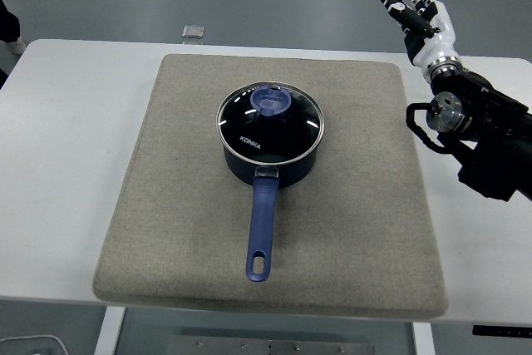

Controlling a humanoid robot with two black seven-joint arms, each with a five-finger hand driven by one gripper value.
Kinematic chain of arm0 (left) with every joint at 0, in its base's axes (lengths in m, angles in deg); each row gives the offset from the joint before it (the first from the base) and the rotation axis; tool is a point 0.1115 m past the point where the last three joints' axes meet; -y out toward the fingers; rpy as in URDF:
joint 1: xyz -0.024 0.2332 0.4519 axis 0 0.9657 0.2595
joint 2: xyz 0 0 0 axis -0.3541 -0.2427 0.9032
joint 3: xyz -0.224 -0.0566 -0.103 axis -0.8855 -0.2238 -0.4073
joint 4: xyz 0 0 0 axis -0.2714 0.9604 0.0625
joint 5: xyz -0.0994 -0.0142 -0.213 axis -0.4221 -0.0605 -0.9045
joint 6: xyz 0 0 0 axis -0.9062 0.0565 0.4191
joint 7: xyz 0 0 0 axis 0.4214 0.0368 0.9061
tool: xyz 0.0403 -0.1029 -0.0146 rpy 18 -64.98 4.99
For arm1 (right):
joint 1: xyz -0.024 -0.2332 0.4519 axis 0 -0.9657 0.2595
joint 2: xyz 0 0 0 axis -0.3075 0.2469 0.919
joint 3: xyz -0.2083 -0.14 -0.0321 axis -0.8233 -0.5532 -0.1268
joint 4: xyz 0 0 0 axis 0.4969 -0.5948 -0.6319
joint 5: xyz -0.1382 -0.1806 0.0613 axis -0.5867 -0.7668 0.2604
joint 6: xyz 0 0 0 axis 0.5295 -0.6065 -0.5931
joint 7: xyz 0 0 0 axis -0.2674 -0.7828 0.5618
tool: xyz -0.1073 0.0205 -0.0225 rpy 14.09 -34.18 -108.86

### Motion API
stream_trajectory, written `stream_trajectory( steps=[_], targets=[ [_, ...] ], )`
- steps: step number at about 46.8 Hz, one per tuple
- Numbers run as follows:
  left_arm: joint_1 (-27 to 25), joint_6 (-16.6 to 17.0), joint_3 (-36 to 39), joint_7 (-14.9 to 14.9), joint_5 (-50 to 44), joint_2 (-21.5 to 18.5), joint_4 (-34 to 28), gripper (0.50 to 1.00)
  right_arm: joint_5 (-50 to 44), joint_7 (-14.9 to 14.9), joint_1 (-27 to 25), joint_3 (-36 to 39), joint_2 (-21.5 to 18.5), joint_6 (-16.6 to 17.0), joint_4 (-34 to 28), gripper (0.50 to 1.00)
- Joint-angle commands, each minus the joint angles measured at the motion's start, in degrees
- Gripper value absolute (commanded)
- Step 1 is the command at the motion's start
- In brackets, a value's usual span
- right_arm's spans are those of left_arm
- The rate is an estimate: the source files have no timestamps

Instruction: Lift the pot lid and place it to the right of the pot.

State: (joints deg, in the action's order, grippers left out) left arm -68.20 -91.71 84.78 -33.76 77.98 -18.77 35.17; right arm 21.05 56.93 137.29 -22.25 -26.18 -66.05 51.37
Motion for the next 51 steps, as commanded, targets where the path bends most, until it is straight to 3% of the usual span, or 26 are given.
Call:
stream_trajectory(
  steps=[1, 51],
  targets=[
    [0.0, 0.0, -0.1, 0.0, 0.0, 0.0, 0.0, 1.0, 0.1, 0.0, 0.0, 0.0, 0.0, -0.1, 0.0, 0.907],
    [0.1, 0.0, -0.1, 0.0, 0.0, 0.0, -0.1, 1.0, -0.2, 0.3, -0.1, 1.3, 0.1, -0.1, -0.1, 0.907]
  ],
)
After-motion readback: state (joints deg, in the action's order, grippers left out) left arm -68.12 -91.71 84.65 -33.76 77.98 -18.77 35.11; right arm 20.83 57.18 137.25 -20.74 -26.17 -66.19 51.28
